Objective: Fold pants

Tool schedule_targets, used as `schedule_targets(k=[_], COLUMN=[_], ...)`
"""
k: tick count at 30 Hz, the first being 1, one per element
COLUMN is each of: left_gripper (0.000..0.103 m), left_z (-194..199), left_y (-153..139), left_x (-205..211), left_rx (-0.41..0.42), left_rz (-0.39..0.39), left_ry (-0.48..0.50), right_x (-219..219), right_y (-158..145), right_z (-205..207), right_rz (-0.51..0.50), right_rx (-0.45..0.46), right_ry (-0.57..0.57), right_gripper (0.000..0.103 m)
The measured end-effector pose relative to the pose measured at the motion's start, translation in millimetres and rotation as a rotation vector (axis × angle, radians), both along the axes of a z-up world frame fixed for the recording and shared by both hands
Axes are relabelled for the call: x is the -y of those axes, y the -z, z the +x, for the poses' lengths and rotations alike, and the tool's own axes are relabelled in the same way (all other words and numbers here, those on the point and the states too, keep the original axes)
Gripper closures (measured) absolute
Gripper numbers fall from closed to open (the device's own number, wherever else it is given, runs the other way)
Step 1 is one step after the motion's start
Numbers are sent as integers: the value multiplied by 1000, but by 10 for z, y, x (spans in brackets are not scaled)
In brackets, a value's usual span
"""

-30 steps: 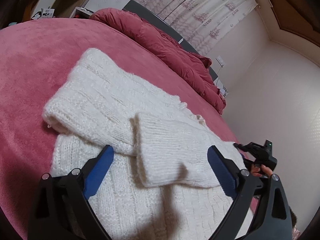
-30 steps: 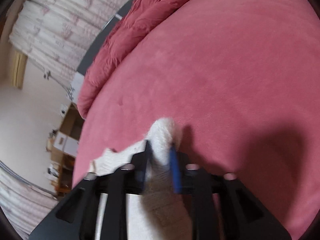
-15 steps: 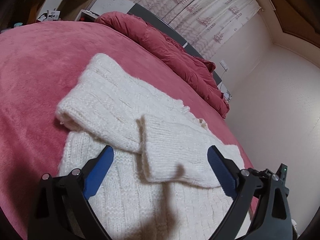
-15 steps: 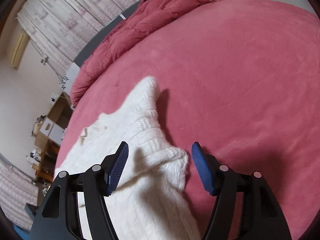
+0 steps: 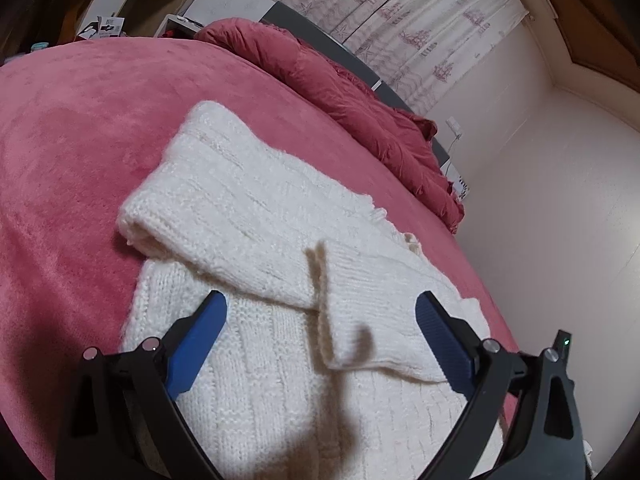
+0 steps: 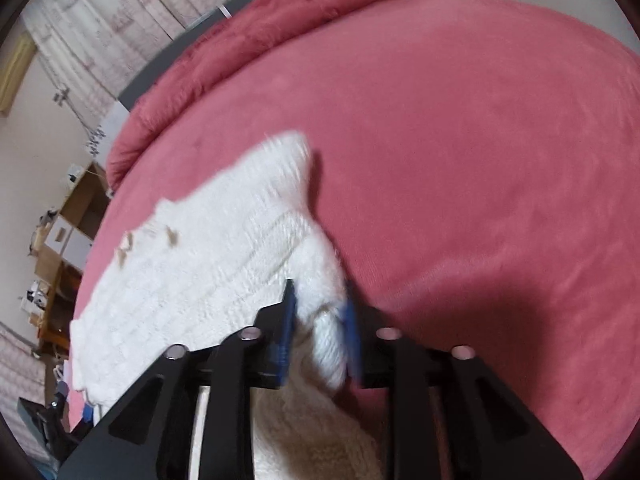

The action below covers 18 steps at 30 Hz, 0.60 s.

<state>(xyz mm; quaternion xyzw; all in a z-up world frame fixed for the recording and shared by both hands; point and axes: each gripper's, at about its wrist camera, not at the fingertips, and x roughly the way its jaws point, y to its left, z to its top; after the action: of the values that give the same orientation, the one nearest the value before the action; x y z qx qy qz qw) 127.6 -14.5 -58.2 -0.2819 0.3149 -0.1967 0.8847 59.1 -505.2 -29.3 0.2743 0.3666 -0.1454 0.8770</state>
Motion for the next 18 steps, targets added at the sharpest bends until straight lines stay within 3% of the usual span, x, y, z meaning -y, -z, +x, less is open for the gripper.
schedule_targets(k=[1,5,6,8,10,12,14,16,18], left_gripper=[8,12,19,29,34,37,57,89,95], left_z=[8,-33,-5,114,243,296,319,334,320], left_y=[-45,-274,-311,-320,-292,-281,-286,-304,-377], left_x=[21,110,137,203,327,433,537,606,600], left_rx=[-14,34,29,-20,-63,-54,-46,-45,-31], left_rz=[20,65,83,96,158,230,302,353,350], left_ry=[4,33,32,56,88,114,150,173,201], right_x=[13,-35,-81,-194,-284,-292,-317,-319,-334], right_y=[-91,-324,-347,-341,-282,-169,-24,67,58], right_z=[-82,-124,-78,80,284,463,585,608,612], right_rz=[-40,-66,-83,-79,-65,-67,-67,-98,-94], right_rx=[33,191,205,220,198,131,64,5,16], right_ry=[38,-23,-44,-129,-171,-179,-175,-150,-130], right_gripper=[38,38,40,59,61,61,61,66,66])
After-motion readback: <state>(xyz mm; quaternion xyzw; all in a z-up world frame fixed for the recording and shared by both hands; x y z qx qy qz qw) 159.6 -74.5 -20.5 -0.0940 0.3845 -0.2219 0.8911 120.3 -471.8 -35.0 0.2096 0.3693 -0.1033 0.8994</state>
